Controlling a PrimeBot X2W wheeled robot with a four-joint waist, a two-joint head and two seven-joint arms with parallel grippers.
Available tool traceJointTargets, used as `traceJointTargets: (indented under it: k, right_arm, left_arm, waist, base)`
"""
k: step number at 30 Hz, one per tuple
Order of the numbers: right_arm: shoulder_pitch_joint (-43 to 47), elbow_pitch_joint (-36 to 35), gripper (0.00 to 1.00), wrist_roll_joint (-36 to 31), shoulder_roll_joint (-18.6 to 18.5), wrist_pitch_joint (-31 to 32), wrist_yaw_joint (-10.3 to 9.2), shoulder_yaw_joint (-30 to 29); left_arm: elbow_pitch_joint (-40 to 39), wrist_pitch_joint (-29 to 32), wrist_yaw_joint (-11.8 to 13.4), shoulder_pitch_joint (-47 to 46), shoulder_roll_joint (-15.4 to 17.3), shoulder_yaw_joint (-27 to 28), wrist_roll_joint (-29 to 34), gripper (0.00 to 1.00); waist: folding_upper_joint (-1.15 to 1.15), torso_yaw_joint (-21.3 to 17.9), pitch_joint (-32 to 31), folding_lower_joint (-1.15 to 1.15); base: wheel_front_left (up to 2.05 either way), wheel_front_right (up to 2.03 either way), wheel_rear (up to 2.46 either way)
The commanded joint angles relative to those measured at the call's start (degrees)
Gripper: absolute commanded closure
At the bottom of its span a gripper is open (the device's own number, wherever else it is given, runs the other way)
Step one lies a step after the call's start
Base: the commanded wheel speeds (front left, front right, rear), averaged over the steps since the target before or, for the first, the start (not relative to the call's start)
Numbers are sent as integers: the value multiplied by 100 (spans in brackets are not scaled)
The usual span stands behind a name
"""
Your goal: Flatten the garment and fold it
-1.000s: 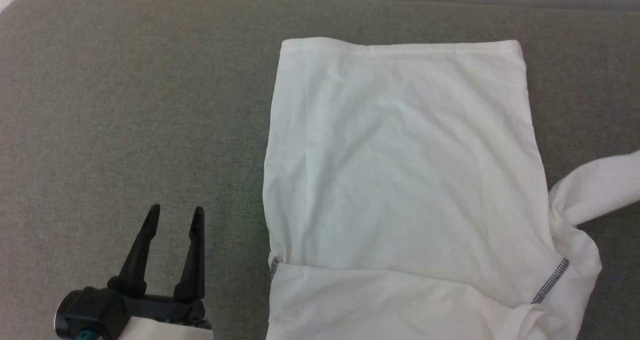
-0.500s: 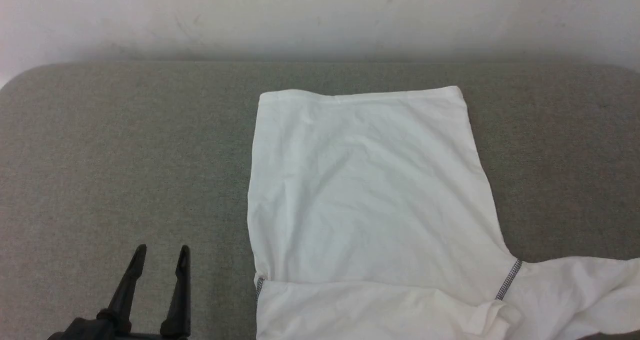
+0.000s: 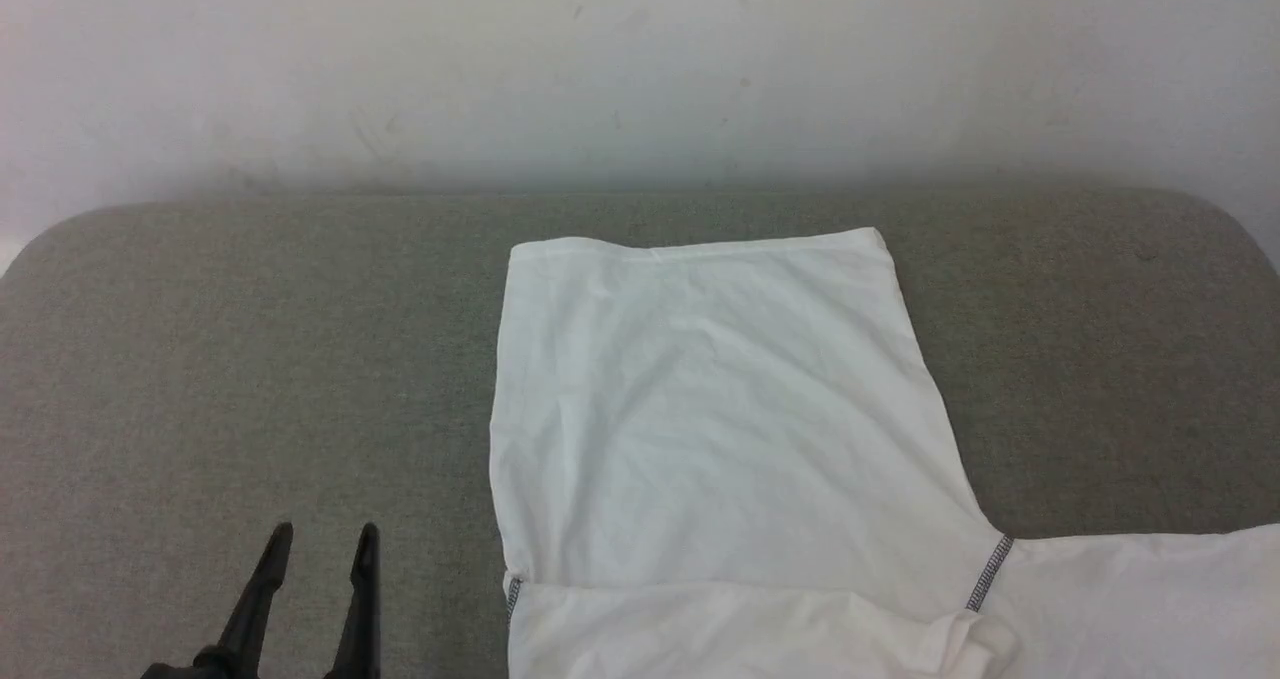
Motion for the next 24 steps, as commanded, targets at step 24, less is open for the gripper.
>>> traceJointTargets:
  k: [24]
  right_arm:
    - [-658,-2619,100,1166,934,184,-4,5180]
  left_arm:
    - [-82,-30,171,43,6,-38,-139,0]
  waist:
    - [0,265,-139,1]
  base:
    - [0,0,0]
